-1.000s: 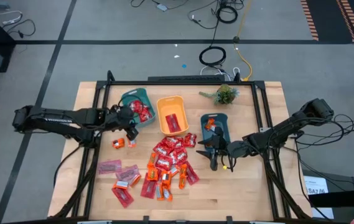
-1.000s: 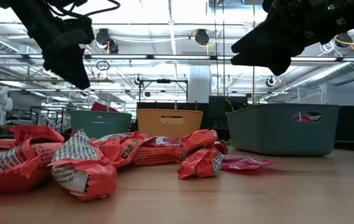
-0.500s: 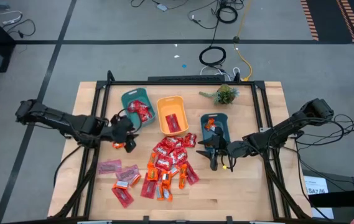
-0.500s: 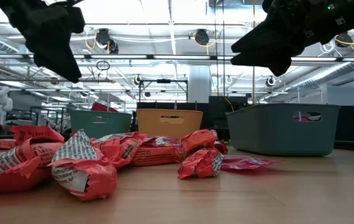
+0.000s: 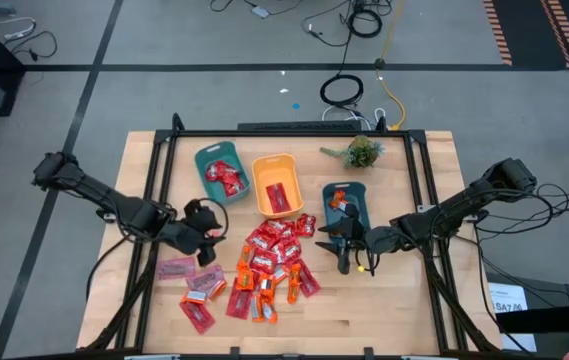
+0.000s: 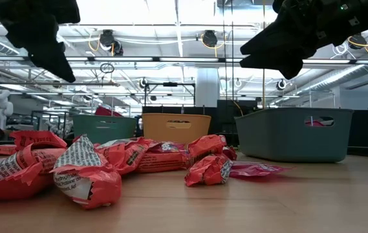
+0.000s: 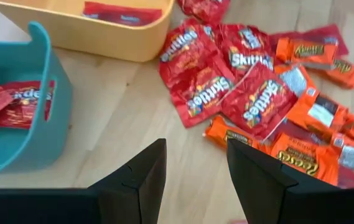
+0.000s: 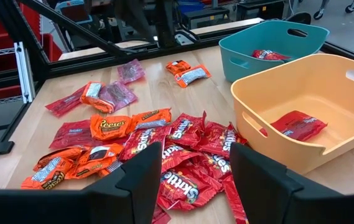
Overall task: Sort candy
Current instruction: Put the orange wrapper chocolate into the dark blue bin
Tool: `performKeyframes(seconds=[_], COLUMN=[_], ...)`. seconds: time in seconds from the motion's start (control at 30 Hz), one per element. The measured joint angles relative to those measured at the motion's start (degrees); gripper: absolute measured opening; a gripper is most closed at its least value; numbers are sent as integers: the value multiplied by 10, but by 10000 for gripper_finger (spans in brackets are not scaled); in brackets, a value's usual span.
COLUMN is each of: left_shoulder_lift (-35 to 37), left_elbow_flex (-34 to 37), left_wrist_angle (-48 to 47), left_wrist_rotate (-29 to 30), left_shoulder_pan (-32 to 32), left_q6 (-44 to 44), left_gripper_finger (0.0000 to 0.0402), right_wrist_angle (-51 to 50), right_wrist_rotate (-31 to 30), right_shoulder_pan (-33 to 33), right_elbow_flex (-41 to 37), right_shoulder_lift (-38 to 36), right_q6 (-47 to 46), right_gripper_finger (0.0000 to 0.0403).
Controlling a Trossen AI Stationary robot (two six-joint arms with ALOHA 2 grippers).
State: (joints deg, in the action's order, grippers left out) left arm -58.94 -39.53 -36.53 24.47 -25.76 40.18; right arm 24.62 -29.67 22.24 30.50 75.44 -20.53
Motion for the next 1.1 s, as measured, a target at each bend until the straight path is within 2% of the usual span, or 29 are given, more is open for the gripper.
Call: performKeyframes(seconds=[0.37, 0.53, 0.73, 0.83, 1.1], left_shoulder_lift=[-64, -95, -143, -164, -178], left_elbow_flex=[-3, -30, -77, -98, -110], left_wrist_angle=[22, 22, 23, 22, 41], left_wrist_rotate=[0, 0, -1, -1, -1], left_shoulder_pan=[-27, -30, -43, -44, -42], left_q6=[0, -4, -62, -65, -62], left_gripper_finger=[178, 178, 178, 178, 178], right_wrist_angle=[0, 0, 0, 0, 0], right_wrist_rotate=[0, 0, 0, 0, 0], right_shoulder_pan=[0, 0, 0, 0, 0], right_elbow_flex=[0, 0, 0, 0, 0], right_shoulder_lift=[0, 0, 0, 0, 0], right_q6=[-13, -13, -13, -13, -13], right_gripper_finger=[180, 180, 180, 180, 180])
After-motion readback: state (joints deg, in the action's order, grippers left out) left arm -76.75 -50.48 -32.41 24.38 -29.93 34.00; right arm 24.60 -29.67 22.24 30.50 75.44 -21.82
